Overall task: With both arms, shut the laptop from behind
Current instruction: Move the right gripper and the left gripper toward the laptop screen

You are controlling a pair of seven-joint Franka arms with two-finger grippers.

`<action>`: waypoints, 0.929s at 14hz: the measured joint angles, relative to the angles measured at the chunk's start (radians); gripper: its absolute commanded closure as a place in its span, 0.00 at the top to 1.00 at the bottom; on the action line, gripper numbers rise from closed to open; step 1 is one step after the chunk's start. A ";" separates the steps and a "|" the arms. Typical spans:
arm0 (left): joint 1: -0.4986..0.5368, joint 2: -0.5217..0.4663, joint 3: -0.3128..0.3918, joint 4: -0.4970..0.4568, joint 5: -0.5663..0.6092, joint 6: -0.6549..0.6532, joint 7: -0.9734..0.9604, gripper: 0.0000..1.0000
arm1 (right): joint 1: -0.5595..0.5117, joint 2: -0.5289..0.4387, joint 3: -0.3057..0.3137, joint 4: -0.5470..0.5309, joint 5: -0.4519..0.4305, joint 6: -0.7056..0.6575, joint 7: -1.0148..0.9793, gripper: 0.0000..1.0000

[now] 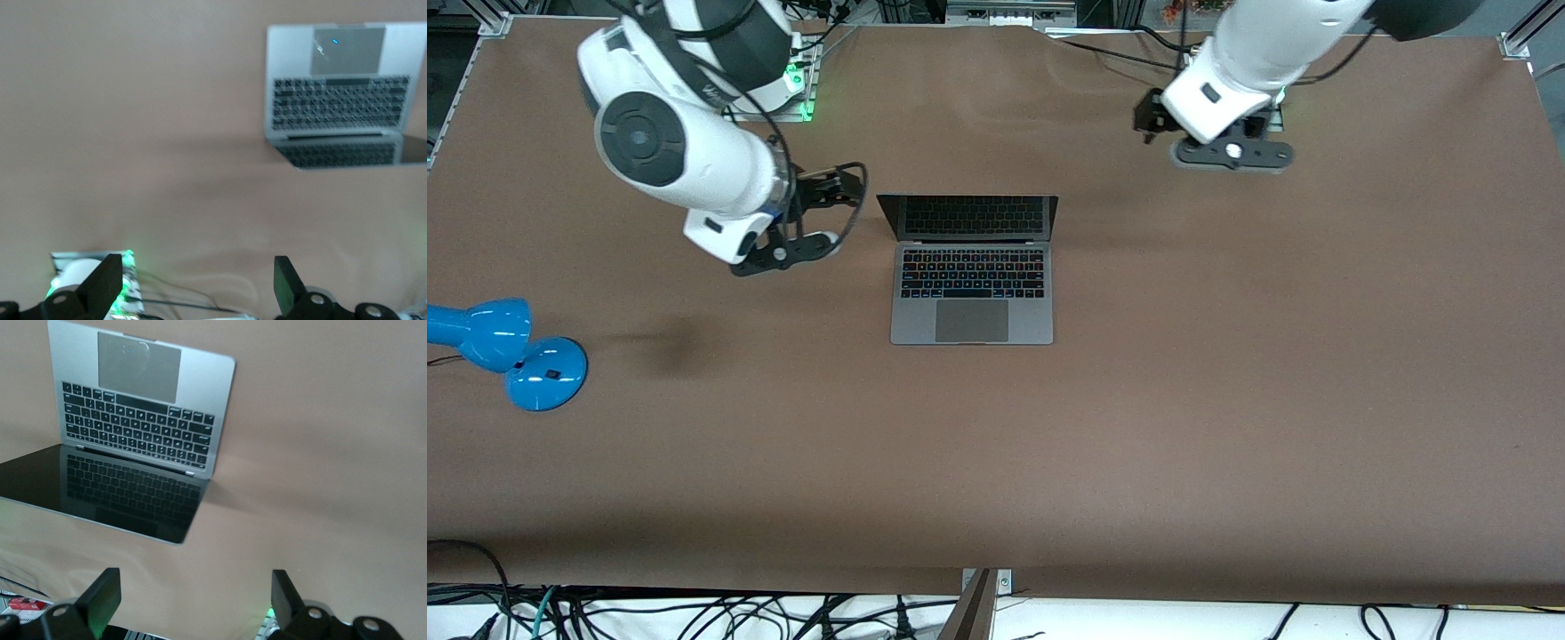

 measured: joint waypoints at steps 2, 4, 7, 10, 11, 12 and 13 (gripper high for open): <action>-0.004 0.025 -0.037 -0.003 -0.015 0.016 -0.028 1.00 | 0.044 0.009 0.000 0.000 0.000 0.001 0.042 0.99; -0.006 0.051 -0.061 -0.010 -0.020 0.044 -0.049 0.98 | 0.072 0.015 0.000 0.000 0.000 0.000 0.055 0.74; -0.006 0.090 -0.093 -0.046 -0.054 0.115 -0.098 0.90 | 0.091 0.029 0.000 0.000 0.001 -0.008 0.106 0.31; -0.007 0.138 -0.106 -0.072 -0.090 0.153 -0.115 0.54 | 0.123 0.055 0.000 -0.007 0.006 -0.020 0.171 0.17; -0.006 0.155 -0.108 -0.073 -0.092 0.157 -0.117 0.33 | 0.128 0.064 0.000 -0.014 0.014 -0.023 0.184 0.12; -0.007 0.169 -0.112 -0.074 -0.092 0.159 -0.123 0.16 | 0.131 0.073 0.000 -0.024 0.035 -0.028 0.191 0.08; -0.007 0.182 -0.116 -0.074 -0.092 0.163 -0.131 0.00 | 0.130 0.081 0.000 -0.037 0.061 -0.036 0.195 0.08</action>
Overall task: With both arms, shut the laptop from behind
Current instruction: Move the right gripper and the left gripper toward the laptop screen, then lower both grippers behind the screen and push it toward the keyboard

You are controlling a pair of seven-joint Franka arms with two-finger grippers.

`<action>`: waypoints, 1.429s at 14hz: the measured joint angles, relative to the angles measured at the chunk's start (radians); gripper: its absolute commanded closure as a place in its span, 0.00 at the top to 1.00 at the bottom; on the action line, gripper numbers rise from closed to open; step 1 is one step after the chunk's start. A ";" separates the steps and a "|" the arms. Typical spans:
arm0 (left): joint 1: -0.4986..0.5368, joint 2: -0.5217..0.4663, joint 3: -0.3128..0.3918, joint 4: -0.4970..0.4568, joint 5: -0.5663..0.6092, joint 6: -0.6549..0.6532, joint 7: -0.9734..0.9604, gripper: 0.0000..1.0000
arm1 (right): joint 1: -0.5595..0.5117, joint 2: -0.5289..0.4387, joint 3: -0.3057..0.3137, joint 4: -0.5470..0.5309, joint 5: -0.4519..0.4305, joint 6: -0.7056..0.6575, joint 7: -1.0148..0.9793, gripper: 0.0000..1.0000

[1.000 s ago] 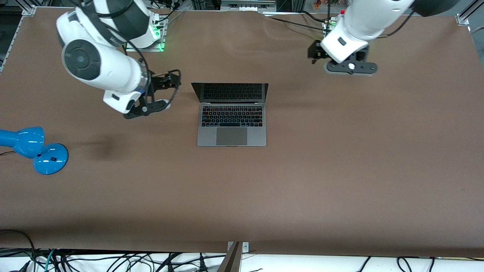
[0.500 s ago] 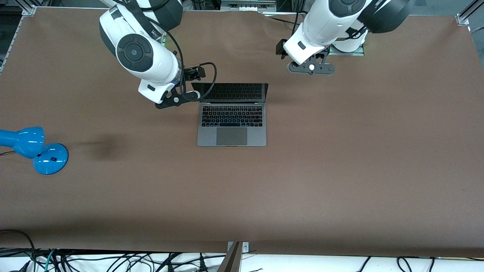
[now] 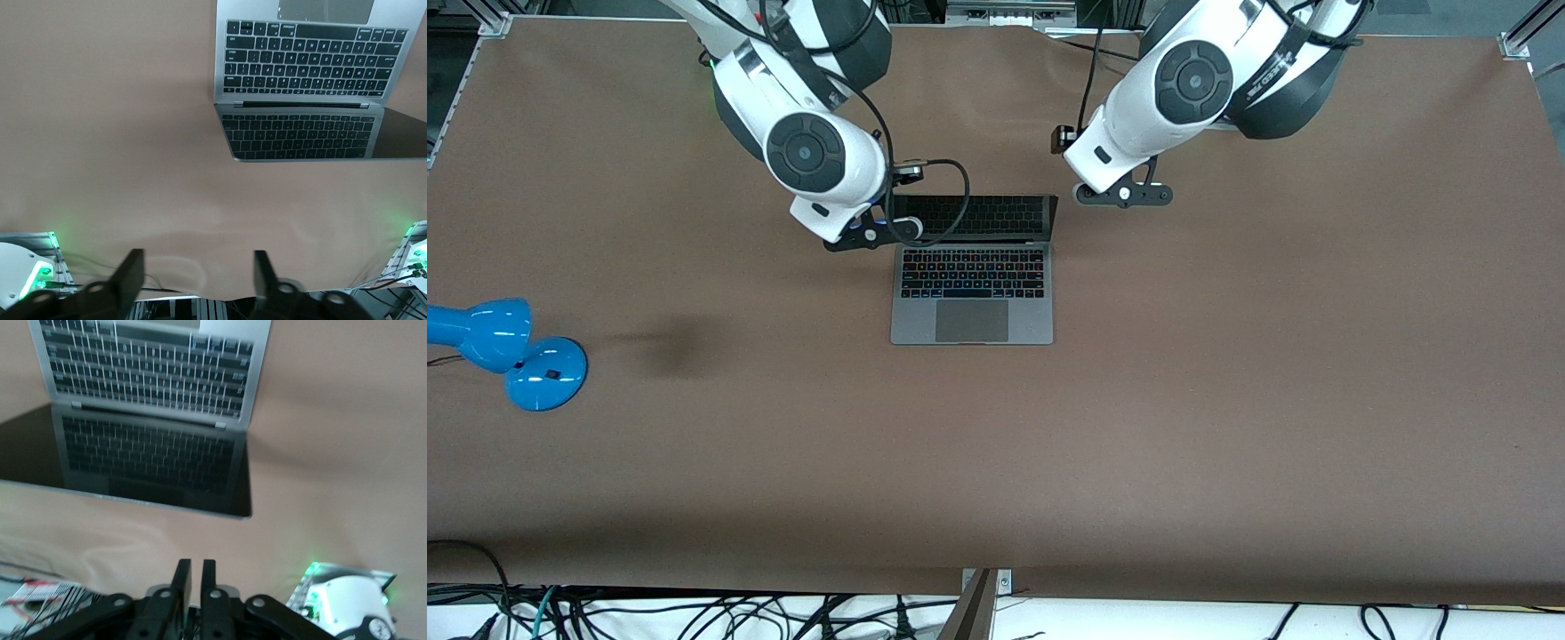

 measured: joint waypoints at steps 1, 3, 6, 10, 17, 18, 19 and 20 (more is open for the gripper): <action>0.000 0.010 -0.005 0.000 0.000 0.005 -0.006 0.00 | 0.000 0.006 -0.001 -0.012 0.019 -0.009 0.001 0.08; -0.001 0.027 -0.016 0.000 0.000 0.020 -0.016 0.00 | 0.000 0.018 -0.001 -0.025 0.032 -0.033 0.002 0.08; -0.030 0.062 -0.024 -0.001 0.000 0.060 -0.063 0.00 | -0.001 0.039 -0.001 -0.038 0.036 -0.055 0.002 0.08; -0.070 0.130 -0.026 -0.002 0.000 0.090 -0.082 0.00 | -0.001 0.078 -0.002 -0.050 0.036 -0.058 0.002 0.08; -0.064 0.196 -0.020 -0.002 0.000 0.144 -0.082 0.00 | -0.002 0.097 -0.020 -0.050 0.021 -0.009 0.000 0.08; -0.064 0.199 -0.018 -0.002 0.000 0.146 -0.082 0.00 | -0.002 0.097 -0.024 -0.050 0.011 0.007 -0.001 0.08; -0.064 0.203 -0.016 -0.002 0.000 0.150 -0.082 0.00 | -0.002 0.097 -0.026 -0.050 0.007 0.020 -0.001 0.09; -0.064 0.206 -0.014 -0.002 0.000 0.157 -0.082 0.00 | -0.003 0.097 -0.027 -0.050 0.006 0.031 -0.001 0.09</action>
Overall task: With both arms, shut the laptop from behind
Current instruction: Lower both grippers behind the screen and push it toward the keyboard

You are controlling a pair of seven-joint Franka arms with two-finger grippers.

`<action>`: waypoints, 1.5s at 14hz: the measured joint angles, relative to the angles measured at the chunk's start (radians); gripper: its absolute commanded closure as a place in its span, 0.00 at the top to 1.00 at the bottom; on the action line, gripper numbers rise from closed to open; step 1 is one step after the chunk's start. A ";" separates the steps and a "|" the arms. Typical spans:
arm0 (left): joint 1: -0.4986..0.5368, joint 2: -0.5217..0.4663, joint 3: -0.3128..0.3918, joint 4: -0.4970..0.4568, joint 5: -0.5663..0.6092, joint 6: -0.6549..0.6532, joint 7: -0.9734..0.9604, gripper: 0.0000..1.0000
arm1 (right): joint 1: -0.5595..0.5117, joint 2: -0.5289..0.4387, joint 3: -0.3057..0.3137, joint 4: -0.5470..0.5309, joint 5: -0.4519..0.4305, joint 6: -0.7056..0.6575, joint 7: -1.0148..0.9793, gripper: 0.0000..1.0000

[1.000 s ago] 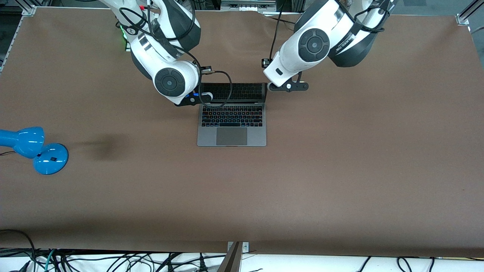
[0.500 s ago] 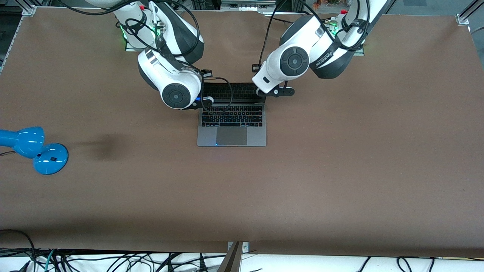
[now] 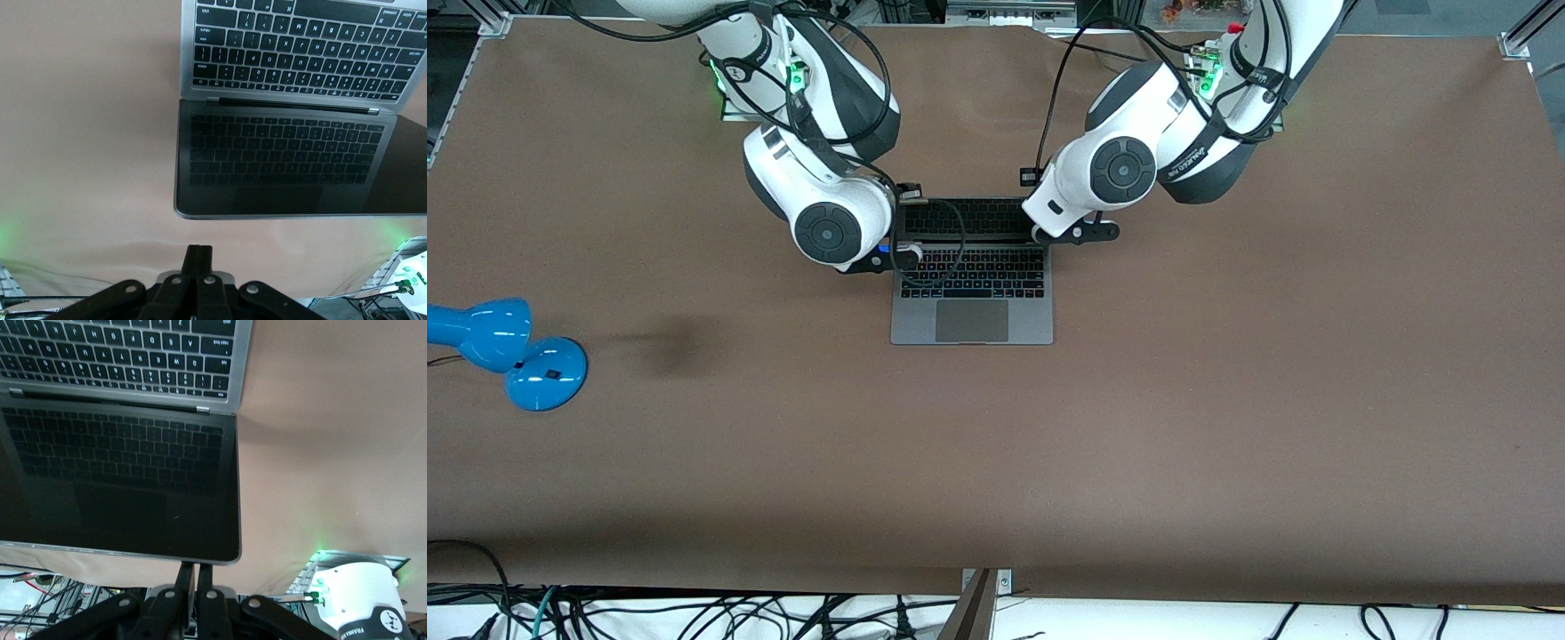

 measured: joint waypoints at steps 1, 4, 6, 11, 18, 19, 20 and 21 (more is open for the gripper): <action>0.000 0.003 0.002 0.000 0.000 0.008 0.000 0.00 | 0.000 0.000 0.000 0.000 -0.001 0.009 0.000 0.09; 0.002 0.010 0.005 0.003 0.006 0.022 0.000 0.00 | 0.000 0.000 -0.003 0.000 -0.006 0.041 0.000 0.09; 0.002 0.020 0.007 0.005 0.012 0.042 0.000 0.00 | 0.000 0.000 -0.005 0.001 -0.021 0.070 0.000 0.10; 0.003 0.072 0.017 0.049 0.030 0.059 0.000 0.00 | -0.001 0.006 -0.029 0.001 -0.052 0.137 -0.006 0.10; 0.003 0.185 0.046 0.165 0.127 0.062 -0.007 0.00 | -0.001 0.052 -0.040 0.001 -0.057 0.219 -0.012 0.10; 0.002 0.205 0.046 0.183 0.136 0.062 -0.008 0.00 | -0.001 0.060 -0.040 0.001 -0.058 0.232 -0.021 0.10; 0.001 0.224 0.046 0.198 0.139 0.062 -0.010 0.00 | -0.001 0.070 -0.042 0.001 -0.062 0.248 -0.039 0.10; 0.001 0.239 0.046 0.210 0.140 0.062 -0.012 0.00 | -0.001 0.079 -0.048 0.001 -0.063 0.261 -0.058 0.10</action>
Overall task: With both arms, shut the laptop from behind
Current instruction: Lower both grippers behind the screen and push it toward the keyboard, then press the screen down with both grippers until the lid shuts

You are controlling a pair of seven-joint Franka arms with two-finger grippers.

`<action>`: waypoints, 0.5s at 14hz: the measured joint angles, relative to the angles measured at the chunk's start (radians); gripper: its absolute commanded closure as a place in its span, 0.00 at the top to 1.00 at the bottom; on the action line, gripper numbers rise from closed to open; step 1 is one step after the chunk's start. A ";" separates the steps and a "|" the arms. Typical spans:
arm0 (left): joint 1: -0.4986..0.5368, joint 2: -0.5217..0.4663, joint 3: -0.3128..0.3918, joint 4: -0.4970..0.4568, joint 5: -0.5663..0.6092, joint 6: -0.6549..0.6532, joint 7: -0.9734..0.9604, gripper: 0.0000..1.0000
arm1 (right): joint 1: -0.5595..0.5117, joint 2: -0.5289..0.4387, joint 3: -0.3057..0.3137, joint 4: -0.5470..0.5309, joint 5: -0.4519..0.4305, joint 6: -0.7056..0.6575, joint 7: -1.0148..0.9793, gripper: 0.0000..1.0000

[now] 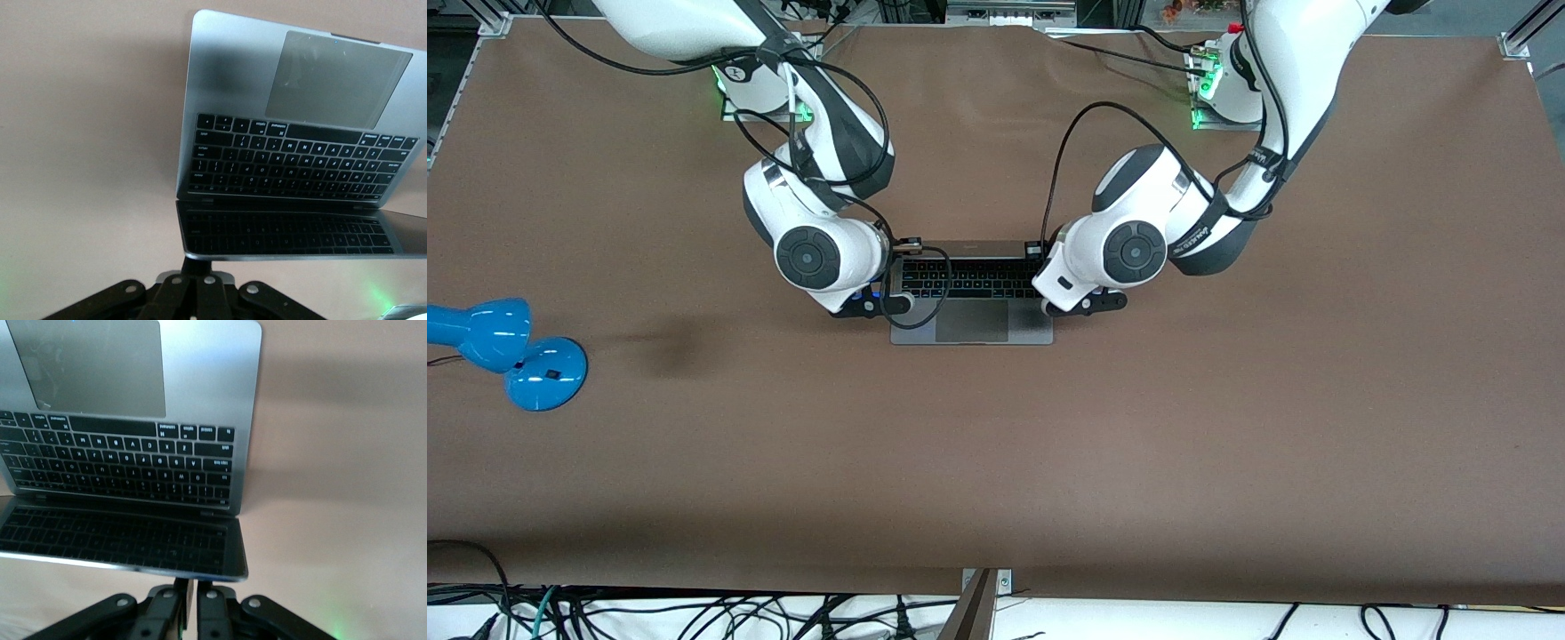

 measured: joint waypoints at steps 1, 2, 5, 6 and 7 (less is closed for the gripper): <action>0.000 0.011 0.000 0.009 0.003 0.000 -0.002 0.00 | 0.000 0.009 -0.009 0.000 0.000 0.008 -0.020 0.10; 0.000 0.019 0.000 0.016 0.009 0.000 -0.004 0.00 | -0.001 0.016 -0.018 0.000 0.000 0.016 -0.037 0.10; -0.001 0.033 0.004 0.033 0.020 0.000 -0.008 0.00 | -0.001 0.031 -0.031 0.001 0.000 0.064 -0.056 0.10; -0.001 0.039 0.009 0.041 0.020 0.000 -0.009 0.00 | -0.001 0.034 -0.032 0.001 0.000 0.086 -0.058 0.10; -0.002 0.046 0.015 0.048 0.020 0.000 -0.009 0.00 | -0.001 0.038 -0.032 0.001 0.000 0.105 -0.058 0.10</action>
